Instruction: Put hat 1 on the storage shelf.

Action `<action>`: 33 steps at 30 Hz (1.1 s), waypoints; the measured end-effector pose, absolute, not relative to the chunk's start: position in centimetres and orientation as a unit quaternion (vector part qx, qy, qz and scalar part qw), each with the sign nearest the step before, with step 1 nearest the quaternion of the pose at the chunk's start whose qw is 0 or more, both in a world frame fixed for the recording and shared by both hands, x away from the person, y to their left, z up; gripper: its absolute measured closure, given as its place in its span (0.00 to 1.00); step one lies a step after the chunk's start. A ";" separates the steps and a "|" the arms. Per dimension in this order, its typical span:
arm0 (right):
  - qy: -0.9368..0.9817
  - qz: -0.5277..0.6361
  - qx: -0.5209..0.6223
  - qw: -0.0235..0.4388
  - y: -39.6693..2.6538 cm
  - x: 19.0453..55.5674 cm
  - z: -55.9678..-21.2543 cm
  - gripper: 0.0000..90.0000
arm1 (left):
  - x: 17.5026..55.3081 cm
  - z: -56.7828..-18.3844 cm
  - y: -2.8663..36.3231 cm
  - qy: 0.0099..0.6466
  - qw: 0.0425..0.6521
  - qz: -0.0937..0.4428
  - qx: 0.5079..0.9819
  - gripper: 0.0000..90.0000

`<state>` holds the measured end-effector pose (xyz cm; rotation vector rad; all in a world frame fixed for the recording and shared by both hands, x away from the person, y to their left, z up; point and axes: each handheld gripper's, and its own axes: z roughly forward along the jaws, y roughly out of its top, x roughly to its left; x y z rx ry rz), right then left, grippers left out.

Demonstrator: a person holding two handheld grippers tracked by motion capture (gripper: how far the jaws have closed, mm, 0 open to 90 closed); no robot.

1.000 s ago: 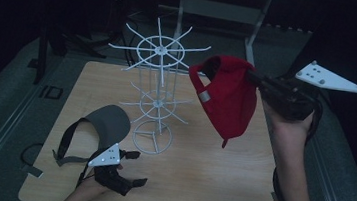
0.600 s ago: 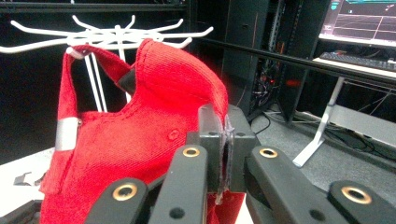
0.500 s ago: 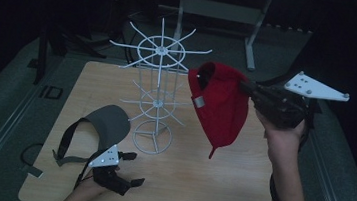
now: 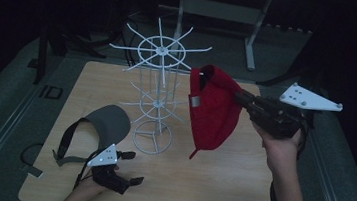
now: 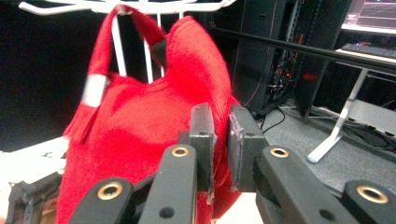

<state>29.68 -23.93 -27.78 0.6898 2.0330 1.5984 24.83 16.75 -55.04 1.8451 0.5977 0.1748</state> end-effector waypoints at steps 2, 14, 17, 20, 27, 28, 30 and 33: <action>0.741 0.580 0.249 0.227 -24.0 29.5 -28.0 0.88 | 24.9 -55.0 16.7 0.253 0.562 0.074 0.784 0.08; 0.755 0.576 0.231 0.212 -24.7 28.6 -28.8 0.63 | 24.8 -55.1 16.7 0.250 0.560 0.076 0.786 0.08; 0.752 0.582 0.228 0.208 -25.4 28.3 -28.9 0.61 | 24.8 -55.2 16.7 0.251 0.562 0.074 0.785 0.08; 0.748 0.585 0.234 0.207 -26.2 28.1 -29.1 0.56 | 24.8 -55.3 16.7 0.252 0.559 0.072 0.787 0.08; 0.744 0.577 0.264 0.208 -28.7 28.1 -30.6 0.43 | 24.8 -55.3 16.7 0.254 0.558 0.074 0.786 0.08; 0.741 0.578 0.274 0.204 -29.4 28.1 -31.4 0.36 | 24.8 -55.4 16.7 0.254 0.560 0.074 0.785 0.08; 0.742 0.577 0.275 0.203 -29.6 28.2 -31.7 0.35 | 24.8 -55.4 16.7 0.253 0.559 0.076 0.786 0.08; 0.743 0.571 0.288 0.200 -30.6 28.4 -33.6 0.29 | 24.8 -55.4 16.7 0.250 0.557 0.080 0.788 0.08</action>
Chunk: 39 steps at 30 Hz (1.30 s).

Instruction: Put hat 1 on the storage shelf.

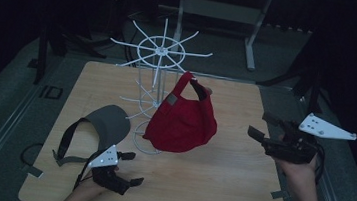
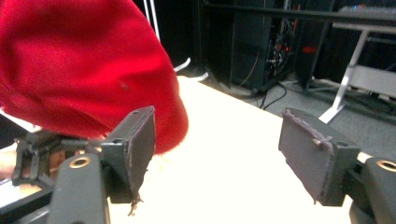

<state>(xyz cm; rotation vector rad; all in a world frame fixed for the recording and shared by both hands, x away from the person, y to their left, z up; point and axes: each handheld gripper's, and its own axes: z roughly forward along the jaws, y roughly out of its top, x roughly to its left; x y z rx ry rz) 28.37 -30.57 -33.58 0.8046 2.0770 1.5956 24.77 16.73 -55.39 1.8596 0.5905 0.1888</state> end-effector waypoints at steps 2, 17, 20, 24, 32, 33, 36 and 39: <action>0.740 0.573 0.296 0.191 -31.2 28.5 -34.6 0.26 | 24.8 -55.4 16.7 0.251 0.558 0.079 0.787 0.08; 0.766 0.525 0.323 0.184 -33.4 29.4 -43.5 0.20 | 24.6 -55.5 16.7 0.253 0.552 0.083 0.790 0.08; 0.769 0.510 0.335 0.192 -33.9 29.7 -45.3 0.20 | 24.6 -55.5 16.8 0.257 0.552 0.085 0.789 0.08; 0.771 0.491 0.352 0.199 -34.4 29.8 -47.6 0.20 | 24.7 -55.6 16.8 0.261 0.551 0.083 0.788 0.08; 0.761 0.472 0.387 0.221 -35.4 29.5 -51.4 0.18 | 24.6 -55.7 16.8 0.254 0.544 0.094 0.794 0.08; 0.759 0.470 0.385 0.233 -35.5 29.4 -51.8 0.17 | 24.5 -55.7 16.8 0.254 0.544 0.095 0.794 0.08; 0.754 0.464 0.392 0.248 -35.7 29.1 -52.6 0.17 | 24.5 -55.7 16.8 0.253 0.543 0.096 0.795 0.08; 0.746 0.460 0.408 0.255 -36.0 28.7 -53.2 0.17 | 24.5 -55.6 16.8 0.254 0.543 0.097 0.794 0.08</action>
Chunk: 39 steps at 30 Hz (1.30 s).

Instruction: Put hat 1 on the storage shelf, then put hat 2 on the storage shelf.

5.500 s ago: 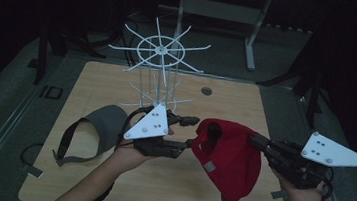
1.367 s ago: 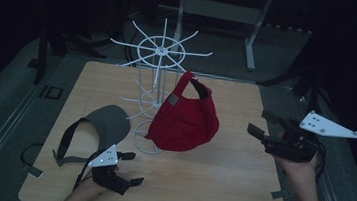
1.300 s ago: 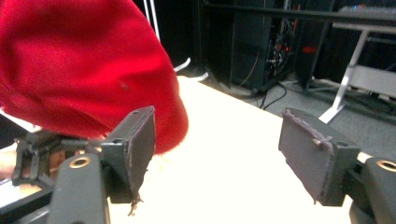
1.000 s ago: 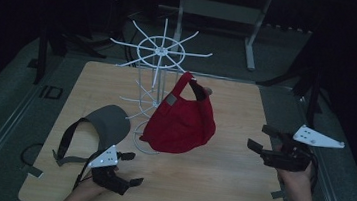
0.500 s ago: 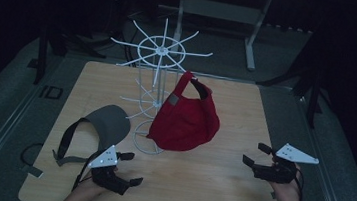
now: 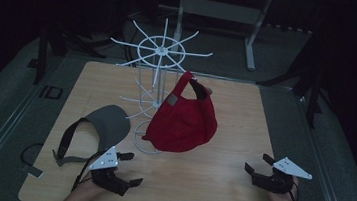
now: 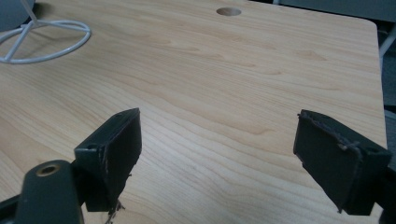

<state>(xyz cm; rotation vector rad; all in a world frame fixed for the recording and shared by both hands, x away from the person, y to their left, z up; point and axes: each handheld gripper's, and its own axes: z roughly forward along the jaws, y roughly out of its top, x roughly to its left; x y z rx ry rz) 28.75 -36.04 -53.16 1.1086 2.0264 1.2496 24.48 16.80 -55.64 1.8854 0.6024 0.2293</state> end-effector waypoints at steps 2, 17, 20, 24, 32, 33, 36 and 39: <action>0.745 0.461 0.408 0.258 -36.1 28.7 -53.3 0.17 | 24.5 -55.6 16.8 0.253 0.544 0.097 0.794 0.08; 0.719 0.455 0.443 0.283 -36.7 28.5 -55.4 0.15 | 24.5 -55.6 16.9 0.255 0.542 0.102 0.794 0.08; 0.723 0.448 0.444 0.284 -36.7 28.5 -55.4 0.15 | 24.5 -55.7 16.9 0.254 0.544 0.103 0.793 0.08; 0.725 0.446 0.442 0.283 -36.5 28.5 -55.5 0.16 | 24.3 -55.6 17.0 0.254 0.540 0.109 0.795 0.08; 0.719 0.434 0.443 0.313 -36.3 28.5 -55.5 0.16 | 23.8 -54.7 18.1 0.296 0.527 0.144 0.783 0.08; 0.719 0.434 0.444 0.314 -36.3 28.5 -55.5 0.16 | 23.8 -54.7 18.1 0.296 0.527 0.144 0.783 0.08; 0.716 0.437 0.450 0.307 -36.4 28.6 -55.5 0.16 | 23.6 -54.6 18.7 0.310 0.506 0.139 0.793 0.08; 0.715 0.437 0.451 0.306 -36.4 28.6 -55.5 0.17 | 23.2 -54.5 19.2 0.312 0.496 0.159 0.795 0.08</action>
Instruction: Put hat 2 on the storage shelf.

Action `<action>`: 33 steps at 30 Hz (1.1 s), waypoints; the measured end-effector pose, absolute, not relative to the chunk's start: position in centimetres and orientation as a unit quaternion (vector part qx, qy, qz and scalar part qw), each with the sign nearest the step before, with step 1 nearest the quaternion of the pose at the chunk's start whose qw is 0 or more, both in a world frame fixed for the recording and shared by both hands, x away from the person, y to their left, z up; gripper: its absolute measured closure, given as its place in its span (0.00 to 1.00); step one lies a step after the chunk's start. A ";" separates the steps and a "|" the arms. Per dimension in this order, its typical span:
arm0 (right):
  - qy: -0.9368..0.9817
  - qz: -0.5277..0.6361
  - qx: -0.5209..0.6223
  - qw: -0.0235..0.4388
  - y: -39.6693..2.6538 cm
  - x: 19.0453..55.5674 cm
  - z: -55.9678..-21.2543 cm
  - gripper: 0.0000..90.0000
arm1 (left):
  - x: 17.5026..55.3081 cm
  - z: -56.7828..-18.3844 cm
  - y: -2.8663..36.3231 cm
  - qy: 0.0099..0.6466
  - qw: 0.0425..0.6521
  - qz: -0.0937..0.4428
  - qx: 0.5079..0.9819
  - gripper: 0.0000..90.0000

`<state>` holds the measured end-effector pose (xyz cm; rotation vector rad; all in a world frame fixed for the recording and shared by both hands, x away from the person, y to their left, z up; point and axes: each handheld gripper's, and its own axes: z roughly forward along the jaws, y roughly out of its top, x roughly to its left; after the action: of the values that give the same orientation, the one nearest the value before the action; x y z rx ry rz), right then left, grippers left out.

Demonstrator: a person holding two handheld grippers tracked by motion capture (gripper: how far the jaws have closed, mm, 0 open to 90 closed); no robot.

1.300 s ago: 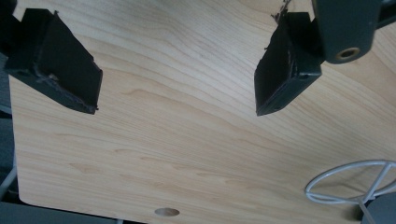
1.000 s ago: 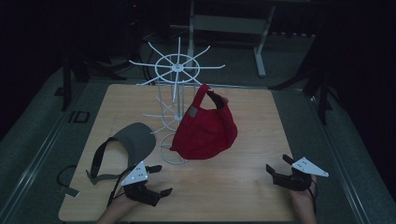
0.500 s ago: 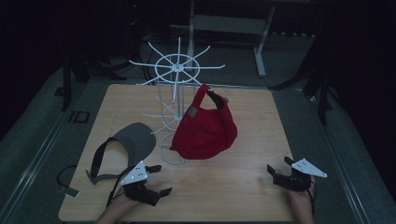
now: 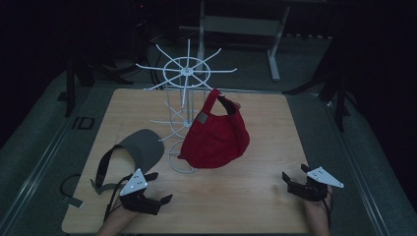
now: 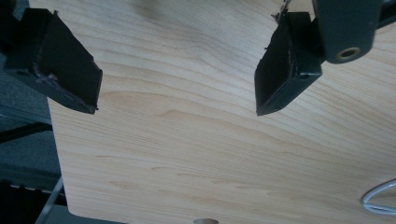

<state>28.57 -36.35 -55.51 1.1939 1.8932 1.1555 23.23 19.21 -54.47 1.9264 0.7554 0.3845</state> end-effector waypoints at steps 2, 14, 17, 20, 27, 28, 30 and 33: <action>0.717 0.436 0.451 0.303 -36.3 28.5 -55.5 0.18 | 23.0 -54.2 19.8 0.321 0.491 0.171 0.791 0.08; 0.707 0.447 0.455 0.306 -36.4 28.2 -55.5 0.17 | 21.4 -54.0 26.7 0.419 0.459 0.226 0.750 0.08; 0.709 0.446 0.454 0.304 -36.4 28.3 -55.5 0.17 | 20.9 -54.1 27.8 0.435 0.449 0.238 0.743 0.08; 0.708 0.448 0.454 0.302 -36.4 28.3 -55.5 0.17 | 20.2 -54.5 29.2 0.458 0.433 0.257 0.732 0.08; 0.706 0.449 0.456 0.302 -36.4 28.2 -55.5 0.18 | 19.8 -55.4 31.5 0.503 0.388 0.270 0.723 0.08; 0.706 0.450 0.456 0.304 -36.5 28.2 -55.5 0.17 | 19.8 -55.5 31.7 0.507 0.387 0.270 0.721 0.08; 0.706 0.447 0.457 0.304 -36.4 28.2 -55.5 0.17 | 19.8 -55.7 32.0 0.518 0.381 0.272 0.716 0.08; 0.706 0.446 0.457 0.306 -36.4 28.2 -55.5 0.16 | 20.1 -56.1 32.3 0.529 0.372 0.271 0.713 0.08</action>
<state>28.17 -36.43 -55.50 1.2091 1.8701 1.1807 20.06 32.33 -56.08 1.8278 1.3554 0.6958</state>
